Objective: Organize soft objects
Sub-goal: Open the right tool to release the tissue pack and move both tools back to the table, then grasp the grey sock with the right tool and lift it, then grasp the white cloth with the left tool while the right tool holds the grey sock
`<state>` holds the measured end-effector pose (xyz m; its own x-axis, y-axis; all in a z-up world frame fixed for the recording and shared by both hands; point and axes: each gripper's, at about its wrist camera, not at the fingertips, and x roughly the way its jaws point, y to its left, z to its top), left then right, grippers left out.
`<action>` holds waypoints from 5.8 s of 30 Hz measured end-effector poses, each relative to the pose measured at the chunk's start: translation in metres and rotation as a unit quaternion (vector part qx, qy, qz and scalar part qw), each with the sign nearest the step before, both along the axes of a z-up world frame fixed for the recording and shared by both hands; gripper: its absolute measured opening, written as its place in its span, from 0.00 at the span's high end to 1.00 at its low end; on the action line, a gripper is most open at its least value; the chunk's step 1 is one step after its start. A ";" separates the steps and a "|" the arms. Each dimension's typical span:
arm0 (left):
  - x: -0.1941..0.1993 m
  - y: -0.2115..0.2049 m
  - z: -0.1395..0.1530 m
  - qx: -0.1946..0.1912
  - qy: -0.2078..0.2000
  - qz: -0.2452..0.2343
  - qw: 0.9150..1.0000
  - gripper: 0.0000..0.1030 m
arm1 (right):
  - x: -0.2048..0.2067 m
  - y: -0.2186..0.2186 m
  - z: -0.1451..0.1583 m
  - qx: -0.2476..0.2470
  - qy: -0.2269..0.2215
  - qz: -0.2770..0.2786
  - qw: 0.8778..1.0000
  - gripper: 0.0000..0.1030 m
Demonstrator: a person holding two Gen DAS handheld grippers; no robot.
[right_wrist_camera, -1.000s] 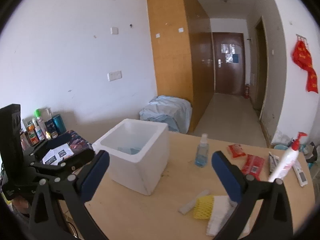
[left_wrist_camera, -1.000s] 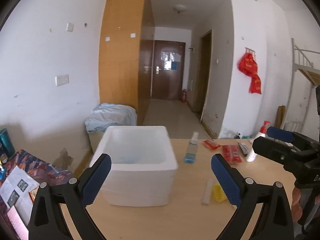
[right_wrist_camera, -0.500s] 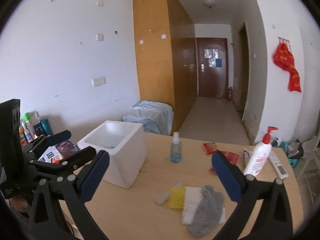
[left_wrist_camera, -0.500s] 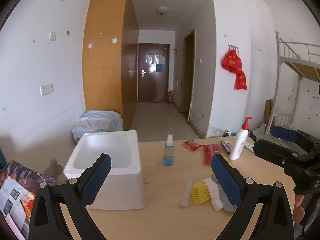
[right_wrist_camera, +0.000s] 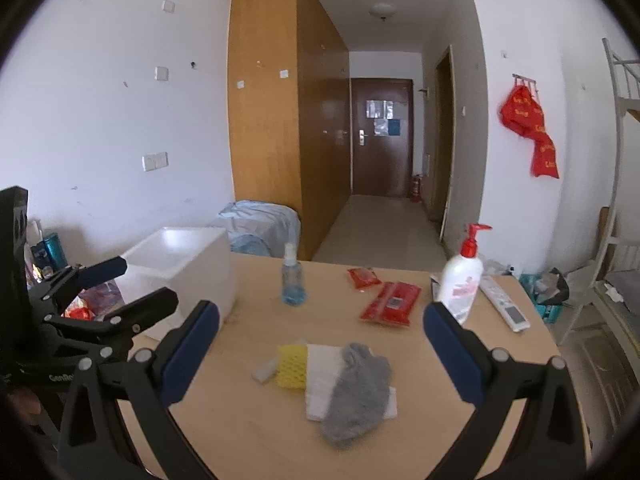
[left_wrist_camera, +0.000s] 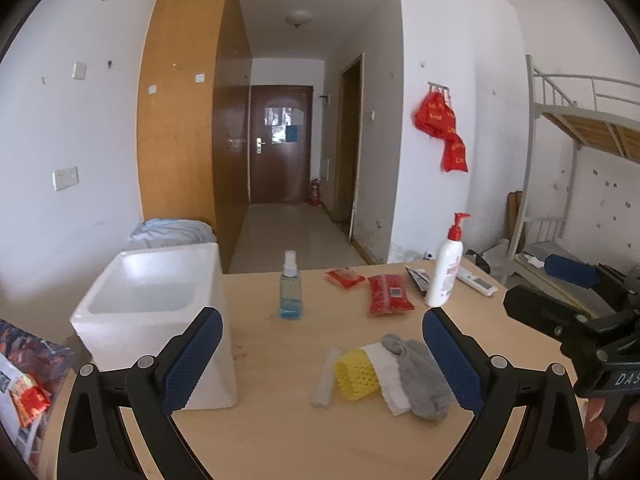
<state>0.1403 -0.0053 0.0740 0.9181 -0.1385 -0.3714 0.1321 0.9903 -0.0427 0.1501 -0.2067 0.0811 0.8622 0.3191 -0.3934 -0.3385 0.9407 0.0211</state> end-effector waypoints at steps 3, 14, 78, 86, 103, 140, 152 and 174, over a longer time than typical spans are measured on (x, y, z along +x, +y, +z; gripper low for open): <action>-0.002 -0.006 -0.011 -0.002 -0.001 -0.013 1.000 0.03 | -0.002 -0.005 -0.012 -0.006 0.008 -0.007 1.000 0.00; -0.002 -0.023 -0.043 -0.012 0.007 -0.035 0.999 0.03 | -0.006 -0.018 -0.049 -0.022 0.036 -0.022 0.999 0.00; 0.087 -0.040 -0.138 -0.014 0.181 -0.080 0.980 0.03 | 0.104 -0.018 -0.160 -0.034 0.275 0.023 0.961 0.88; 0.082 -0.046 -0.136 -0.007 0.171 -0.083 0.982 0.03 | 0.102 -0.028 -0.154 -0.013 0.268 0.023 0.963 0.95; 0.080 -0.039 -0.134 -0.017 0.172 -0.081 0.982 0.03 | 0.113 -0.004 -0.150 -0.066 0.239 0.021 0.969 0.35; 0.074 -0.066 -0.132 -0.012 0.173 -0.134 0.976 0.03 | 0.072 -0.050 -0.104 -0.010 0.206 0.004 0.979 0.95; 0.095 -0.105 -0.154 -0.025 0.247 -0.188 0.950 0.15 | 0.054 -0.098 -0.118 0.018 0.216 -0.042 0.975 0.95; 0.109 -0.132 -0.176 0.085 0.258 -0.137 0.953 0.93 | 0.046 -0.114 -0.143 0.033 0.239 -0.038 0.970 0.95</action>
